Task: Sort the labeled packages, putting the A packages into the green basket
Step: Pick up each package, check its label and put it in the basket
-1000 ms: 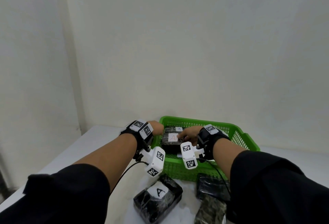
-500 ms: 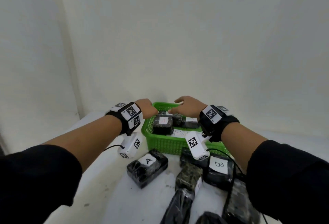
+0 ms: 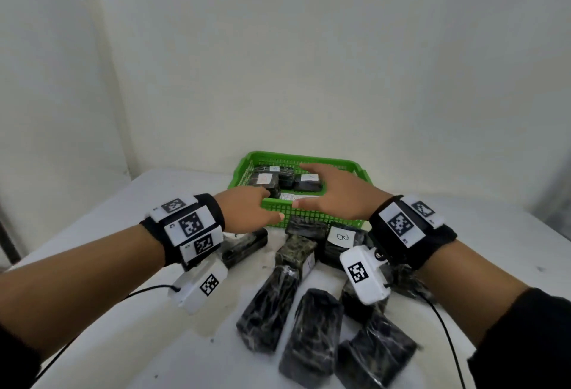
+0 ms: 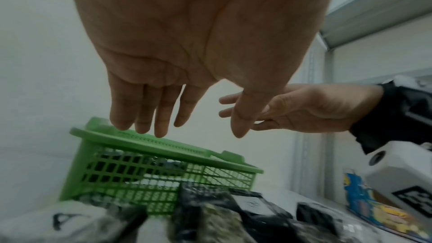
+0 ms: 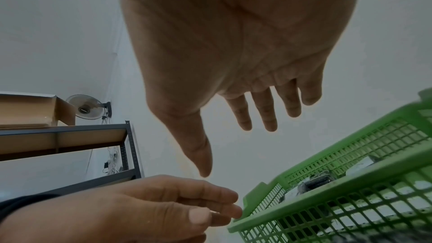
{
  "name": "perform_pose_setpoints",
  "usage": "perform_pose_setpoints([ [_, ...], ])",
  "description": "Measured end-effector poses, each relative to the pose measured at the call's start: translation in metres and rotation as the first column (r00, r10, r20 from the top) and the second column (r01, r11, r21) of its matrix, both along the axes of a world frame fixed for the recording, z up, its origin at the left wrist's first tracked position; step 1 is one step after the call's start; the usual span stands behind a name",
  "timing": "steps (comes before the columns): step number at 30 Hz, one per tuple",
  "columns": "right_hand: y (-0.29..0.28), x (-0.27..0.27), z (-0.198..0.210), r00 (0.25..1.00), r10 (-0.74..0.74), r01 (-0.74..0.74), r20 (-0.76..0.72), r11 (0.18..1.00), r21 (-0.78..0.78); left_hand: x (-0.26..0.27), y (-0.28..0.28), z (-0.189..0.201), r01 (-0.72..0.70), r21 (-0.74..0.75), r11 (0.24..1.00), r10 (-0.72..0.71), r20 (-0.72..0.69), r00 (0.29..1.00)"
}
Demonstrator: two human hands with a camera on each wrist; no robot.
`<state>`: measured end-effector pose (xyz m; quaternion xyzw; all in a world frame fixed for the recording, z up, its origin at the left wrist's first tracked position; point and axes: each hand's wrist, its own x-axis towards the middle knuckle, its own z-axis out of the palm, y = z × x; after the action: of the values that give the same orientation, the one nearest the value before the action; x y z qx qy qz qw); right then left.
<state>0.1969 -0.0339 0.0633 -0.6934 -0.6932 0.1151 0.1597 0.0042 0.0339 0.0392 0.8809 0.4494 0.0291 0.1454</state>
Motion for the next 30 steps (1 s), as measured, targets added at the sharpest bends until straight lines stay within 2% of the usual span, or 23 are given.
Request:
perform_pose_setpoints([
  [4,-0.041,0.009,-0.006,1.0,-0.007,0.008,-0.026,0.999,0.038,0.0,-0.044,-0.006,0.089,0.007,0.996,-0.089,0.086,0.992],
  [10,-0.094,0.022,-0.022,0.999,0.02,-0.017,-0.043,0.998,0.065,0.007,-0.102,-0.012,0.138,0.056,0.989,-0.143,0.079,0.987],
  [14,-0.118,0.032,-0.037,0.998,-0.003,0.008,-0.056,0.996,0.087,0.015,-0.133,-0.018,0.193,0.084,0.978,-0.204,0.141,0.969],
  [24,-0.149,0.052,-0.068,0.998,-0.011,0.018,-0.069,0.995,0.096,0.041,-0.167,-0.041,0.273,0.074,0.959,-0.281,0.162,0.946],
  [30,-0.165,0.058,-0.075,0.996,-0.014,0.022,-0.086,0.996,0.088,0.057,-0.175,-0.057,0.307,0.102,0.946,-0.316,0.089,0.945],
])
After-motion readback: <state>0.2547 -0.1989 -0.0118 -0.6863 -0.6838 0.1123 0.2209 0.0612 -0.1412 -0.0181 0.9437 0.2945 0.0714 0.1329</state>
